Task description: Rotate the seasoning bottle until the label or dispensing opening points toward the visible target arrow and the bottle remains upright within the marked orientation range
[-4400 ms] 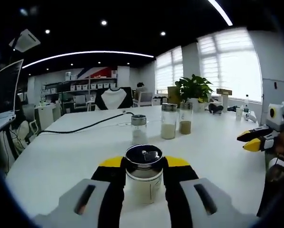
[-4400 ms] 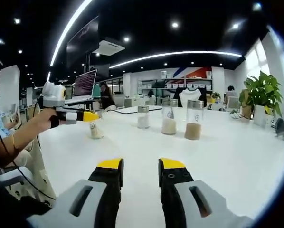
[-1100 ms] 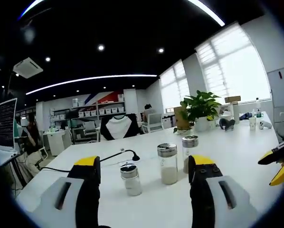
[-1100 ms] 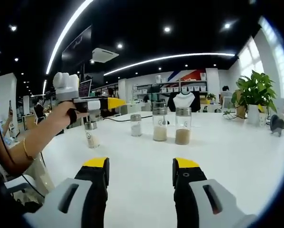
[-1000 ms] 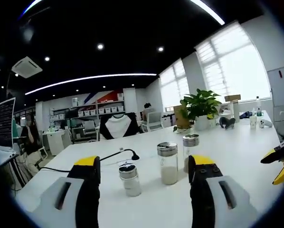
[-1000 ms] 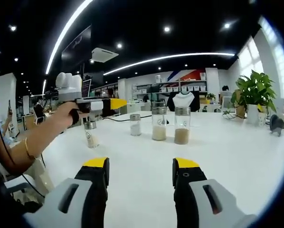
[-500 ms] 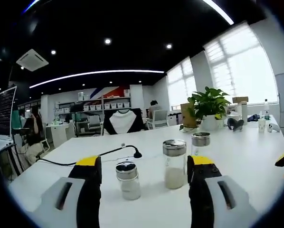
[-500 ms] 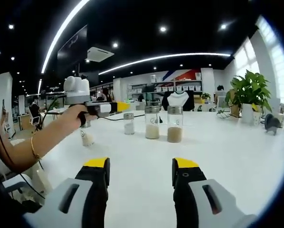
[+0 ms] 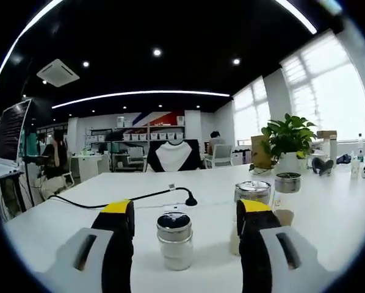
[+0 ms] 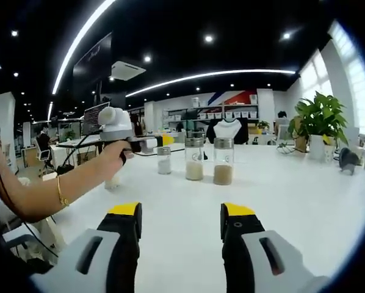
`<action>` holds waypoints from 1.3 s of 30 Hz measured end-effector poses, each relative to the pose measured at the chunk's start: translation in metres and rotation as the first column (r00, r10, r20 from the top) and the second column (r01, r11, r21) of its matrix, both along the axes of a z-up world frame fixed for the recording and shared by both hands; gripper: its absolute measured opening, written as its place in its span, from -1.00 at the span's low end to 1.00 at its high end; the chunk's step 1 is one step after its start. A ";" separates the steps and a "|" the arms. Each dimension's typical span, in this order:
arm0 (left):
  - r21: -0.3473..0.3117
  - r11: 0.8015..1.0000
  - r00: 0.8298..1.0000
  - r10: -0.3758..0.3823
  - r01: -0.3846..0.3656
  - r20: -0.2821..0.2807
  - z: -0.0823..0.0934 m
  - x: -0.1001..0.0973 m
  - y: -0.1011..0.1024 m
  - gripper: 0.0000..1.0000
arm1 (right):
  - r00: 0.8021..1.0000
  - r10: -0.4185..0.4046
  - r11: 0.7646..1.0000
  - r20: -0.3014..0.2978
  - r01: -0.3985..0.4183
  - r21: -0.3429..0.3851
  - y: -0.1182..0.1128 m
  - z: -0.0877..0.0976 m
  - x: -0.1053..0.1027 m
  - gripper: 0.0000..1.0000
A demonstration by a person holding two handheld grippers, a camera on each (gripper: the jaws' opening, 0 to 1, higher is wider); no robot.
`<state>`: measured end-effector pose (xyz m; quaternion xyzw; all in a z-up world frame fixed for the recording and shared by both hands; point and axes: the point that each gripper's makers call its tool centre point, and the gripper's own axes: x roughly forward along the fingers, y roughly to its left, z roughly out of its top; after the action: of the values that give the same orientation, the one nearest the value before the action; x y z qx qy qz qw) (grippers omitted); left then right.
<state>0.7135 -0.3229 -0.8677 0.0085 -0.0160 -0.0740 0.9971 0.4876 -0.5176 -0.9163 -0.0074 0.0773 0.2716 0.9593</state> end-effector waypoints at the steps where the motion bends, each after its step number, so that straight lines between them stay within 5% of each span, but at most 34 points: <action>1: 0.003 1.000 1.000 0.004 -0.004 -0.007 -0.002 0.002 0.000 0.41 | 1.000 0.000 1.000 -0.002 0.000 0.000 0.000 0.000 0.000 0.01; 13: -0.053 0.997 0.996 0.046 -0.050 -0.077 -0.033 0.020 0.019 0.32 | 1.000 0.000 1.000 0.002 0.000 -0.012 0.001 0.005 0.009 0.00; 25: -0.053 0.998 0.990 0.016 -0.023 -0.138 -0.060 0.026 0.008 0.18 | 1.000 0.023 0.999 -0.020 -0.024 -0.023 0.008 -0.002 0.012 -0.02; 31: -0.035 0.999 0.994 0.018 -0.022 -0.112 -0.061 0.031 0.008 -0.15 | 0.999 0.031 0.999 -0.012 -0.031 -0.024 0.009 -0.004 0.011 -0.11; 39: -0.032 0.999 0.993 0.032 -0.035 -0.112 -0.063 0.032 0.014 -0.30 | 1.000 0.026 0.999 -0.016 -0.027 -0.027 0.008 -0.007 0.011 -0.15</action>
<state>0.7451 -0.3092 -0.9303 -0.0123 0.0384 -0.0573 0.9975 0.4985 -0.5092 -0.9229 -0.0193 0.0885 0.2832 0.9548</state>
